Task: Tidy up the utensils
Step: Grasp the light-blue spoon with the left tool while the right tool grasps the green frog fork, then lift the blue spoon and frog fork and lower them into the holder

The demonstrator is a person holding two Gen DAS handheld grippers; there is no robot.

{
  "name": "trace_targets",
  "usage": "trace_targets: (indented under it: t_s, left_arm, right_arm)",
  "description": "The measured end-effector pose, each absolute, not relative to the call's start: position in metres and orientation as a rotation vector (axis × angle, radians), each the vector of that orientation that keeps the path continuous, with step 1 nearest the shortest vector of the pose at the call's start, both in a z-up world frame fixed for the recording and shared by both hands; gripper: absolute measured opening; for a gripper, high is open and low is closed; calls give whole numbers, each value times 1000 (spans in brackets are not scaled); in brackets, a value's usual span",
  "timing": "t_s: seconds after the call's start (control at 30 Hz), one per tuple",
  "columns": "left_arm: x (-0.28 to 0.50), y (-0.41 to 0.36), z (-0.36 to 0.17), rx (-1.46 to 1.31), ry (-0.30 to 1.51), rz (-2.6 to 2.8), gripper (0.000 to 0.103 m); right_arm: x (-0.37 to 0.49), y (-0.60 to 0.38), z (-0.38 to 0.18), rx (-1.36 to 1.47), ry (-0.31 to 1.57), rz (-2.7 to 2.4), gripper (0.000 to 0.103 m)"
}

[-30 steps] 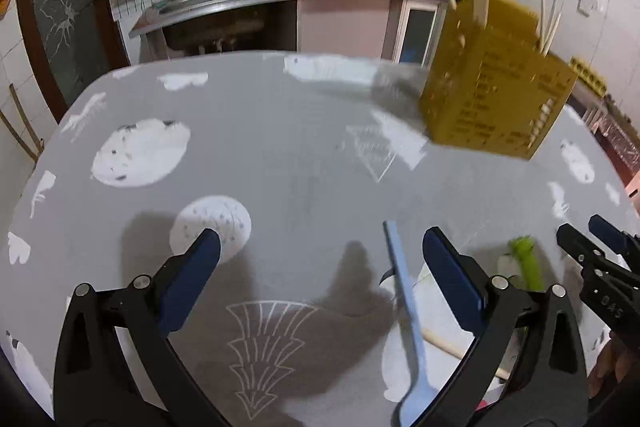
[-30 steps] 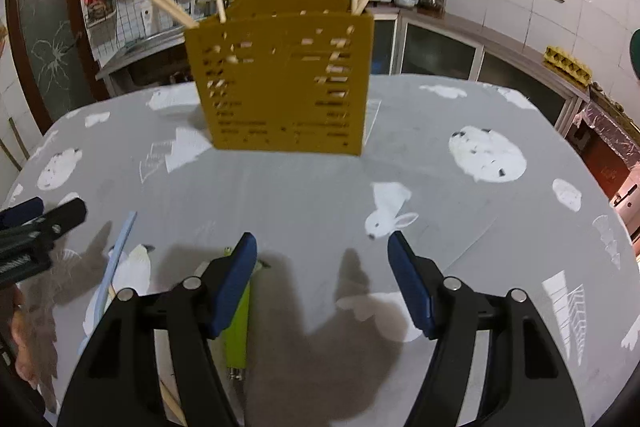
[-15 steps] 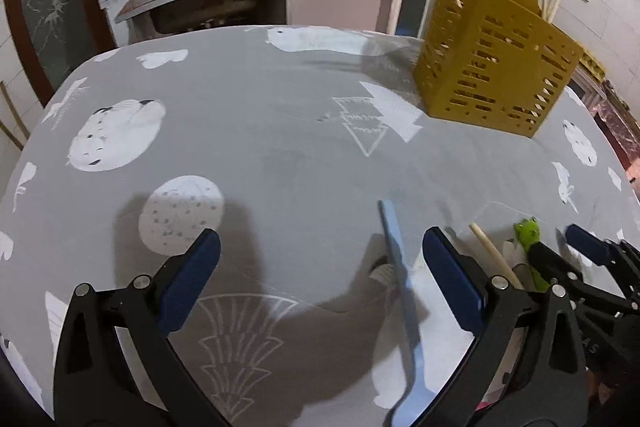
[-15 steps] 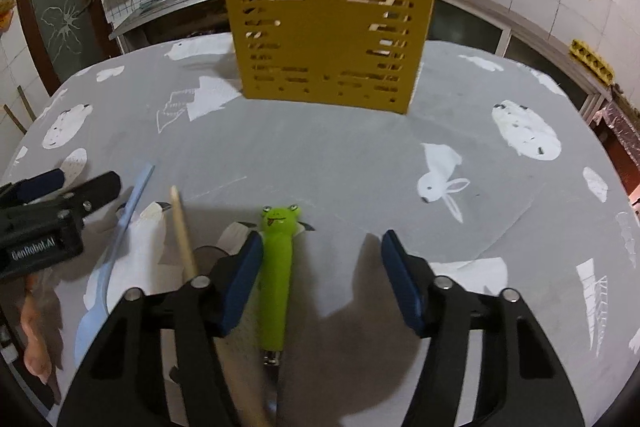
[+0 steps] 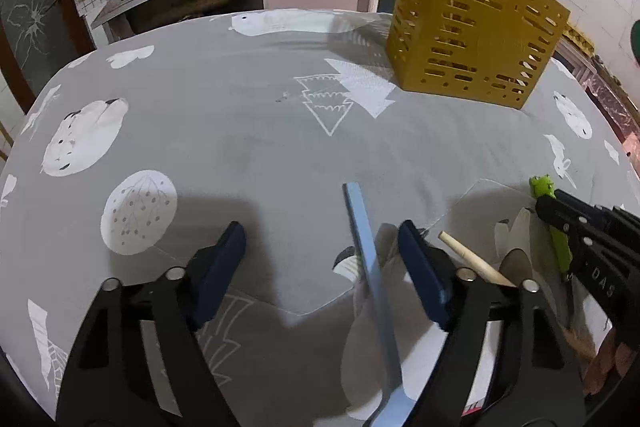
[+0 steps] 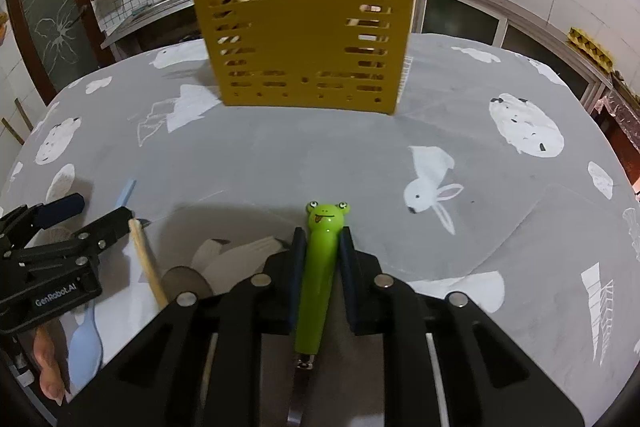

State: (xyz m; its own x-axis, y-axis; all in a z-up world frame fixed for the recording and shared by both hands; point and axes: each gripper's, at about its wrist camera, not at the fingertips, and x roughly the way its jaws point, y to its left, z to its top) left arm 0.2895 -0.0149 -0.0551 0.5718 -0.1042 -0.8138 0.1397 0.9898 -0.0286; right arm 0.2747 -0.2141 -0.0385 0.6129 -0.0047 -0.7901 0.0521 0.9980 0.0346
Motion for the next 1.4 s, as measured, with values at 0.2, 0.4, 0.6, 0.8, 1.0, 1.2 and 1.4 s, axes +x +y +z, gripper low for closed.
trace_targets:
  t_s: [0.2,0.4,0.6,0.8,1.0,1.2,1.4]
  left_arm:
    - [297,-20,-55,39,951,-150,55]
    - [303,-21,-53,13,969,-153,27]
    - [302,-24,-52,-8,983,-181,8]
    - [300,-25,-51,-17,972,-188,8]
    - [292,-25,-36,-21,917,-198,6]
    - [278,-22,-3,-35,794,-181,6]
    - [260,-17,33,-52,636,-168,6]
  right_arm:
    - [280,-218,-40,65,907,-43,17]
    - [285,-218,-40,73,904,-56,17]
    - [283,-215,-39,62,892,-62,17]
    - [279,-217,-32,65,874,-60,16]
    - [273,-227,-8,91,808,-70,16]
    - [261,-238,20,113,717,-82,16]
    - [250,-246,42,130,615,-97,16]
